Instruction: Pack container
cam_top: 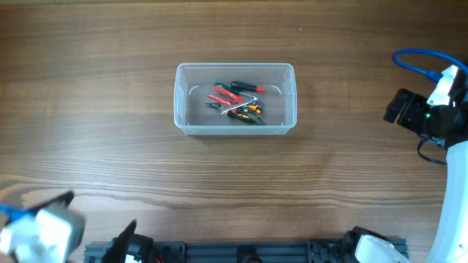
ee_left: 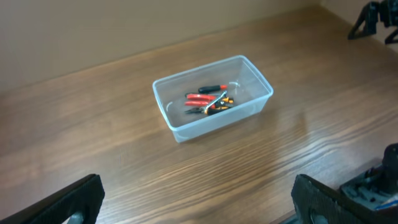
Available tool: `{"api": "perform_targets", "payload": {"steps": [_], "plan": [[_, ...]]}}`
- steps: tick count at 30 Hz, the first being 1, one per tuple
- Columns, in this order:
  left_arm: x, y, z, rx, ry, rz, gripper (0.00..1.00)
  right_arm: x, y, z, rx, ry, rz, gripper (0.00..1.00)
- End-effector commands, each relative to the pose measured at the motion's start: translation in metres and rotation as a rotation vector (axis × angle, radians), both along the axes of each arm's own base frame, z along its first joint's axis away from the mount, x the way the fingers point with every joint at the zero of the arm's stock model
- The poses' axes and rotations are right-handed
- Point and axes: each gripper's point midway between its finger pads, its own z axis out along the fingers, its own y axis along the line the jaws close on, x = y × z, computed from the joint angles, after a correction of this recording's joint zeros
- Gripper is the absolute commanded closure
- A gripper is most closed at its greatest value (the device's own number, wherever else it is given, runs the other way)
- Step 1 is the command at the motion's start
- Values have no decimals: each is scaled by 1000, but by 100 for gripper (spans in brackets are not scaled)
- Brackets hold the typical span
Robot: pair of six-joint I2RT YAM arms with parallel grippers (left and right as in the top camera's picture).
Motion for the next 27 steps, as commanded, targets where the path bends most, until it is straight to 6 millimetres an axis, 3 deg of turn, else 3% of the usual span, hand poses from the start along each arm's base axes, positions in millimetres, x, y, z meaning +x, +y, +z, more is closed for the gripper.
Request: {"api": "perform_targets", "payload": {"steps": [1, 3, 6, 9, 13, 15, 20, 27], "plan": [[-11, 13, -17, -71, 2, 110, 0, 1, 1, -2, 11, 3, 7, 0], [-5, 10, -25, -142, 6, 138, 0, 1, 1, -2, 10, 3, 7, 0], [25, 1, -50, -258, 43, 188, 0, 1, 1, -2, 10, 3, 7, 0], [57, -7, -89, -398, 178, 300, 0, 1, 1, -2, 11, 3, 7, 0], [67, -9, -132, -379, 307, 348, 0, 1, 1, -2, 10, 3, 7, 0], [66, -9, -139, -367, 325, 351, 0, 1, 1, -2, 10, 3, 7, 0], [85, -10, -121, -396, 221, 341, 0, 1, 1, -2, 10, 3, 7, 0], [135, -18, -158, -276, 108, 270, 0, 1, 1, -2, 11, 3, 6, 0]]}}
